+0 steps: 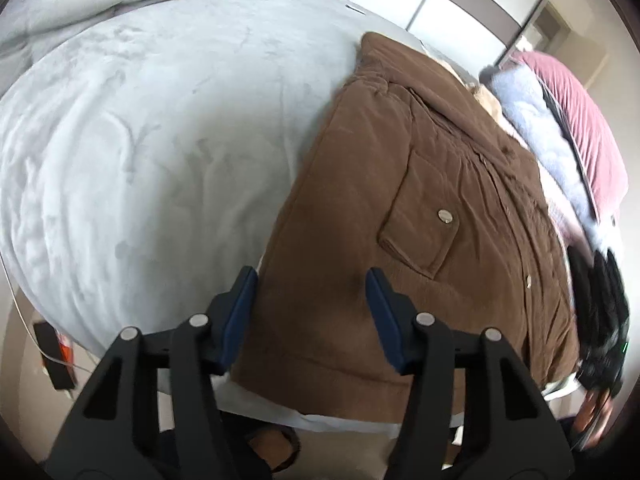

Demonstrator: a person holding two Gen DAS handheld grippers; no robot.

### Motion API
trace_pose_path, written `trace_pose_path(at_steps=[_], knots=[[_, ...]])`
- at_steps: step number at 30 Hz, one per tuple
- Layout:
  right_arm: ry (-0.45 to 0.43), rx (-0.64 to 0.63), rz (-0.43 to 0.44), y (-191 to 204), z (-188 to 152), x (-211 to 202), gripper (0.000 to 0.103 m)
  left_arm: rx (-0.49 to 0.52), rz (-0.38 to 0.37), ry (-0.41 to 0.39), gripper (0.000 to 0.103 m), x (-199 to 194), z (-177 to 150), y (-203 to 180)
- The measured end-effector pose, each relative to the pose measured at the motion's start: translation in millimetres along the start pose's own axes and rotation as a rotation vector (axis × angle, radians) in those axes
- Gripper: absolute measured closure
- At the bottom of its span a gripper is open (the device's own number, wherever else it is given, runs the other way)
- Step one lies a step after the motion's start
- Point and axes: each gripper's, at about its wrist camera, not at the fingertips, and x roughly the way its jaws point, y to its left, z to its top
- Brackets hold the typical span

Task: Fold large clothes

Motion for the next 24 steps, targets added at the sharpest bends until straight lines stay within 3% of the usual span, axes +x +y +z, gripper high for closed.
trace_pose_path(at_steps=[8,13,16,18,24], knots=[[0.038,0.029,0.132,-4,-21,0,0.064,-0.025,-0.024,0.012,0.046,4,-6,-2],[0.073,0.032,0.135,5,-27,15,0.064,-0.025,-0.041,0.009,0.046,4,-10,-4],[-0.017,0.036,0.219,10,-25,-2,0.065,-0.066,-0.033,-0.006,0.069,-1,-9,5],[-0.050,0.021,0.242,14,-22,-8,0.065,-0.076,-0.063,-0.011,0.072,-5,-10,8],[0.009,0.014,0.133,21,-23,14,0.062,-0.042,-0.104,-0.011,0.073,-6,-11,-2]])
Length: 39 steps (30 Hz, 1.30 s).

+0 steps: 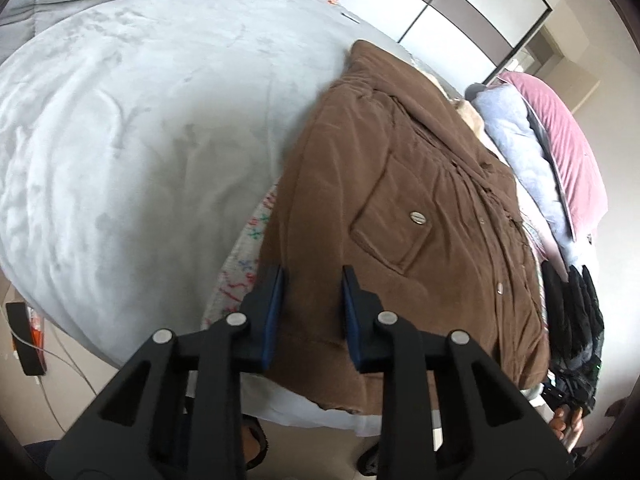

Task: Fold large clothes

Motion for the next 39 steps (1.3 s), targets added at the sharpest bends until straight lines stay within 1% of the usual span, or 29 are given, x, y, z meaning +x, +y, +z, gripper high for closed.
trace_pose_path(at_steps=[2,4,6,7,9,11,14,17,18,19,21,22,23,24,26,28,29,33,34,35,36,37,39], knots=[[-0.003,0.020,-0.012,2,1,5,0.062,0.002,0.006,0.012,0.072,3,0,-1],[0.003,0.032,-0.049,-3,1,7,0.060,-0.001,0.017,0.029,0.072,7,0,0],[-0.001,0.045,-0.044,-4,1,8,0.059,-0.020,-0.002,0.033,0.072,7,0,4],[-0.006,0.046,-0.034,-4,0,7,0.057,-0.020,-0.010,0.032,0.072,6,0,4],[-0.006,0.043,-0.036,-6,-1,9,0.055,-0.008,-0.008,0.025,0.072,4,-1,3],[-0.012,0.024,-0.058,-3,-1,13,0.055,0.000,0.003,0.017,0.075,2,-2,2],[-0.025,-0.036,-0.107,6,-4,17,0.055,-0.009,0.008,0.013,0.075,2,-3,2],[-0.037,-0.060,-0.135,10,-5,19,0.056,-0.042,-0.008,0.026,0.074,5,-2,4],[-0.041,-0.054,-0.128,9,-5,18,0.062,-0.043,-0.011,0.032,0.074,6,-2,5],[-0.043,-0.040,-0.106,8,-4,16,0.074,-0.038,-0.009,0.031,0.074,6,-2,5],[-0.041,-0.008,-0.056,4,-3,15,0.080,-0.022,0.006,0.024,0.074,5,-2,3],[-0.043,0.004,-0.039,2,-2,13,0.080,-0.022,0.011,0.019,0.078,4,-2,3],[-0.039,0.007,-0.041,1,-3,11,0.080,-0.029,0.015,0.013,0.079,3,-2,4],[-0.033,0.010,-0.048,1,-3,13,0.076,-0.037,0.008,0.010,0.079,2,-2,5],[-0.016,0.033,-0.063,-3,-3,18,0.074,-0.059,-0.009,0.010,0.079,2,-1,8],[-0.018,0.041,-0.060,-4,-2,19,0.073,-0.071,-0.012,0.016,0.076,4,-1,9],[-0.020,0.037,-0.064,-3,-2,20,0.072,-0.074,-0.015,0.023,0.072,5,-2,9],[-0.027,0.008,-0.097,4,-3,23,0.071,-0.060,0.001,0.030,0.071,9,-2,6],[-0.034,-0.010,-0.106,7,-4,23,0.076,-0.053,0.007,0.029,0.074,9,-2,5],[-0.045,-0.040,-0.117,12,-5,22,0.083,-0.039,0.019,0.026,0.081,9,-2,3],[-0.051,-0.054,-0.113,13,-5,20,0.089,-0.032,0.022,0.025,0.084,8,-2,2],[-0.065,-0.064,-0.103,16,-4,16,0.091,-0.024,0.017,0.017,0.088,5,-1,1],[-0.094,-0.055,-0.054,19,-1,7,0.093,-0.019,0.014,-0.005,0.090,0,1,-1]])
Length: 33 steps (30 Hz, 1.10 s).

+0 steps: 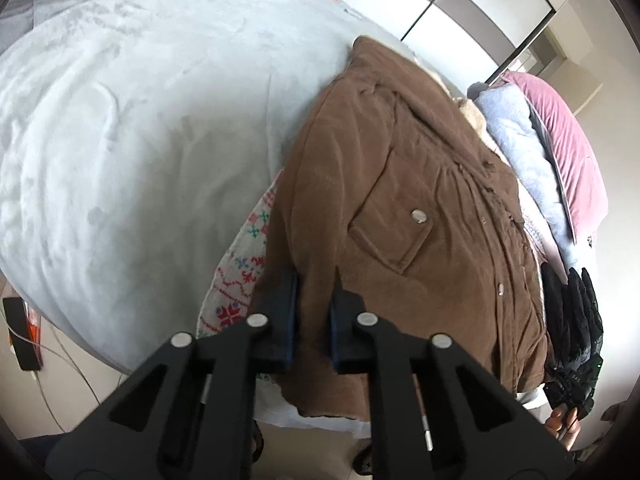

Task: Fold large clothes

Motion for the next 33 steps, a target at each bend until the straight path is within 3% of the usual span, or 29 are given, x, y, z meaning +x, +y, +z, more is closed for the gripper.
trace_pose_path(at_steps=[4,7,13,20,22,25,27,33], knots=[[-0.072,0.030,0.140,4,10,-27,0.095,-0.037,-0.012,-0.040,0.091,-20,10,2],[-0.108,-0.068,0.126,31,16,-43,0.096,-0.055,0.002,-0.065,0.092,-35,20,-1],[-0.216,-0.083,0.214,70,33,-87,0.096,-0.048,-0.030,-0.168,0.094,-96,31,-26],[-0.276,-0.166,0.306,93,14,-158,0.096,0.032,-0.082,-0.276,0.095,-178,14,-36],[-0.267,-0.157,0.317,89,8,-162,0.096,0.058,-0.065,-0.283,0.095,-183,6,-36],[-0.248,-0.120,0.268,68,3,-150,0.096,0.074,-0.013,-0.221,0.095,-157,-1,-32],[-0.228,-0.072,0.260,58,3,-141,0.096,0.035,-0.022,-0.175,0.095,-143,0,-23],[-0.237,-0.096,0.229,66,15,-128,0.096,0.039,0.000,-0.218,0.095,-139,6,-37]])
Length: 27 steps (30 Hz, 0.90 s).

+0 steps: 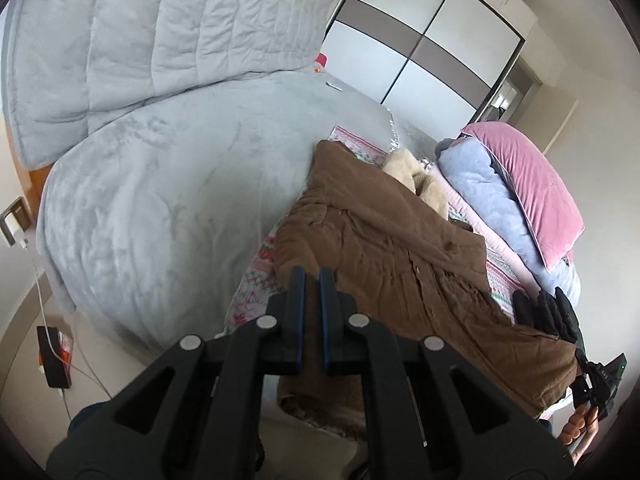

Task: Fold large clothes

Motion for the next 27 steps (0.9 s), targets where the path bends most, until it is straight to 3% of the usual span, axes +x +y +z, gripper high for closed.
trace_pose_path(at_steps=[5,10,18,27], knots=[[-0.005,0.054,0.016,-16,7,15,0.095,-0.033,0.020,0.016,0.095,19,8,0],[0.001,0.081,0.033,-23,20,36,0.095,-0.085,-0.012,0.004,0.095,33,27,-1],[-0.018,0.052,0.022,-6,61,77,0.095,-0.063,-0.027,-0.035,0.095,56,78,-32],[0.023,0.053,-0.002,0,110,144,0.095,-0.040,-0.008,-0.001,0.095,110,127,-41]])
